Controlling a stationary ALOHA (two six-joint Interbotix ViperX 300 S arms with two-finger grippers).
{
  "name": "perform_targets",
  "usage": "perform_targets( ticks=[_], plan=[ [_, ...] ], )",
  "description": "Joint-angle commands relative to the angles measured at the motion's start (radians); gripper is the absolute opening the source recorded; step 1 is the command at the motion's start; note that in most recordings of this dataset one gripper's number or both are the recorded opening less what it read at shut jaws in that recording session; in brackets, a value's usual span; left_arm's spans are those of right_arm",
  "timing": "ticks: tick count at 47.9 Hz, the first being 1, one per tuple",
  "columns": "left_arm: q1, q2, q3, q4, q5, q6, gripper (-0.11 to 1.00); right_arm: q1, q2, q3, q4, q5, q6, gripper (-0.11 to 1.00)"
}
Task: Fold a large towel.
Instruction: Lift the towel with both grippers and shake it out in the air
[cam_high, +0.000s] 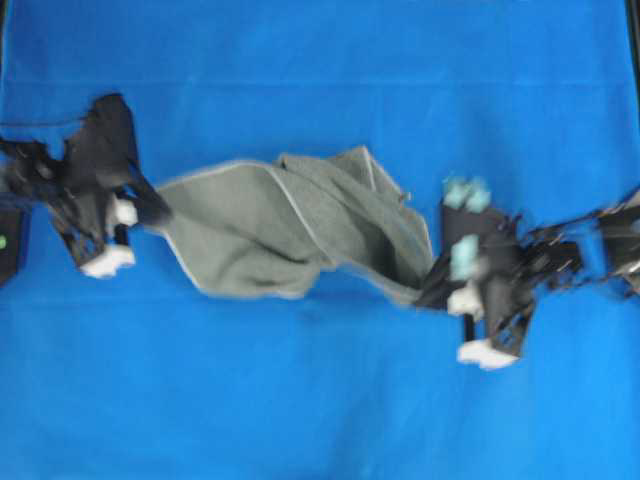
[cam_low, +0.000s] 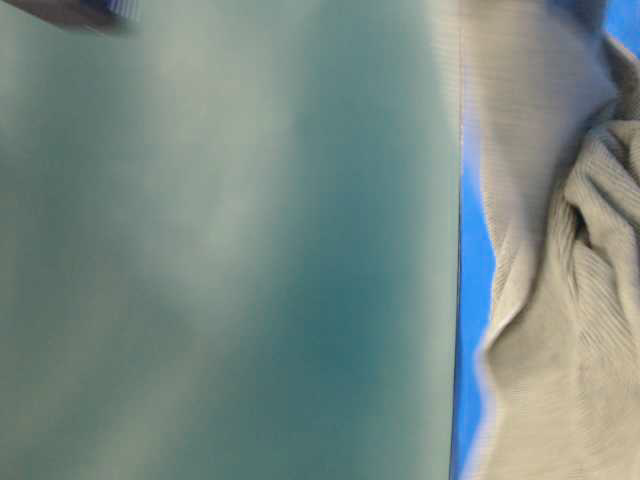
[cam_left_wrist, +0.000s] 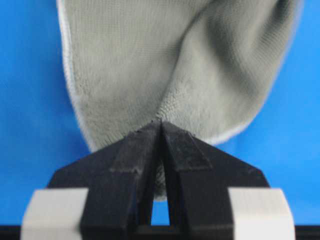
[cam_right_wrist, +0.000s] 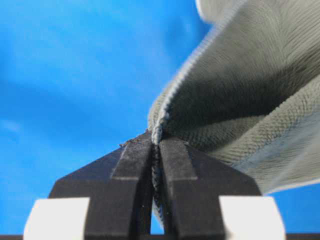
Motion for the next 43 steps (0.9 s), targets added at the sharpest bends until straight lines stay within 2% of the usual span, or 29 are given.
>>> perform_targets(
  ticks=[1, 7, 11, 15, 23, 29, 34, 38, 39, 43],
  plan=[
    [-0.003, -0.12, -0.061, 0.005, 0.071, 0.003, 0.01, -0.003, -0.138, -0.008, -0.034, 0.008, 0.0, 0.01],
    [-0.002, -0.259, -0.115, 0.021, 0.094, 0.011, 0.01, -0.04, -0.308, -0.032, -0.106, 0.017, 0.002, 0.01],
    [0.009, -0.31, -0.161, 0.035, 0.097, 0.051, 0.01, -0.114, -0.393, -0.049, -0.163, 0.015, 0.008, 0.01],
    [0.043, -0.333, -0.216, 0.038, 0.095, 0.141, 0.01, -0.225, -0.449, -0.071, -0.209, 0.015, 0.008, 0.01],
    [0.195, -0.324, -0.351, 0.034, 0.08, 0.387, 0.01, -0.515, -0.489, -0.155, -0.318, 0.031, 0.003, 0.01],
    [0.321, -0.281, -0.449, 0.023, 0.094, 0.472, 0.01, -0.663, -0.465, -0.245, -0.348, 0.069, 0.002, 0.01],
    [0.342, -0.249, -0.529, -0.003, 0.149, 0.465, 0.01, -0.673, -0.428, -0.344, -0.342, 0.164, 0.003, 0.01],
    [0.313, -0.244, -0.595, -0.028, 0.236, 0.42, 0.01, -0.615, -0.403, -0.423, -0.305, 0.296, 0.011, 0.01],
    [0.301, -0.244, -0.607, -0.035, 0.262, 0.399, 0.01, -0.592, -0.399, -0.44, -0.29, 0.33, 0.011, 0.01],
    [0.222, -0.253, -0.641, -0.052, 0.377, 0.227, 0.01, -0.48, -0.391, -0.48, -0.23, 0.448, 0.014, 0.01]
  ],
)
